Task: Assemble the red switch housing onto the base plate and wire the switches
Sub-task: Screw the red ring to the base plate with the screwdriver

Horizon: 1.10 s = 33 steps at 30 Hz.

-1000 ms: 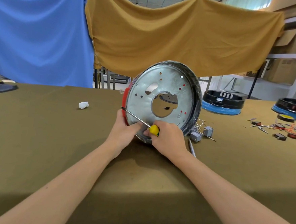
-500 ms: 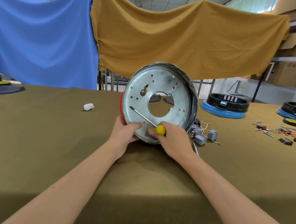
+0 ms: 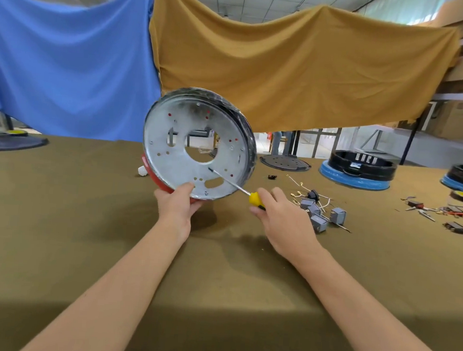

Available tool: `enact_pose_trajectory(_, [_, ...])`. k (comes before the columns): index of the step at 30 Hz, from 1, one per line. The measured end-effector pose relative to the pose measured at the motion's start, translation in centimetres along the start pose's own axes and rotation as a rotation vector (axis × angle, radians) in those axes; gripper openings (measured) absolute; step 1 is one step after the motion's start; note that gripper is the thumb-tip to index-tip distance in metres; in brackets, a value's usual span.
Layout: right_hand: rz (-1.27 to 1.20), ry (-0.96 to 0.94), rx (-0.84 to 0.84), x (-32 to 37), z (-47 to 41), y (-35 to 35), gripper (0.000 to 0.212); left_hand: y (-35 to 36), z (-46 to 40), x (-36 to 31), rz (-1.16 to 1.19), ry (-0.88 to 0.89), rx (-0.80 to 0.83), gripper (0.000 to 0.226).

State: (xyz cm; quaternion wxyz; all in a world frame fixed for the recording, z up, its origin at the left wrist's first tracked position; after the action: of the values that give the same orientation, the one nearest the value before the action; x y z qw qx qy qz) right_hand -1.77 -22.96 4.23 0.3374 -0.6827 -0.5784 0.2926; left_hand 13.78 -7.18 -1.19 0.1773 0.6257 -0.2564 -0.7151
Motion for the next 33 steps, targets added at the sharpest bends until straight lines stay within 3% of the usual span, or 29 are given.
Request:
enact_pose_trajectory(5, [0.053,-0.05,0.04,0.4,0.2,0.5,0.043,-0.7,-0.3,-1.1,0.026,0.124,-0.055,0.038])
enact_pose_trajectory(11, [0.141,-0.073,-0.012,0.3,0.1,0.1,0.033,-0.4,-0.4,-1.8,-0.193,0.282,-0.05,0.04])
enact_pose_trajectory(33, [0.15,-0.029,0.005,-0.3,0.0,0.5,0.032,-0.1,-0.6,-1.5,-0.226,0.253,-0.015,0.043])
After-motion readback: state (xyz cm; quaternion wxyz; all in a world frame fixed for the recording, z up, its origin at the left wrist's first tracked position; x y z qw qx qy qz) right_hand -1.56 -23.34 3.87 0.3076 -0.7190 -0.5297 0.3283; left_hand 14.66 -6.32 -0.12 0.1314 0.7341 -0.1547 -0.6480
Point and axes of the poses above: each hand's wrist, its own z-axis away from the middle knuckle, its own y-axis out of the palm, x = y × z, the point moved 9 cm from there along -z, towards the middle knuckle, and after that the axes turned 1 degree about -y, right-handed, at the moved point
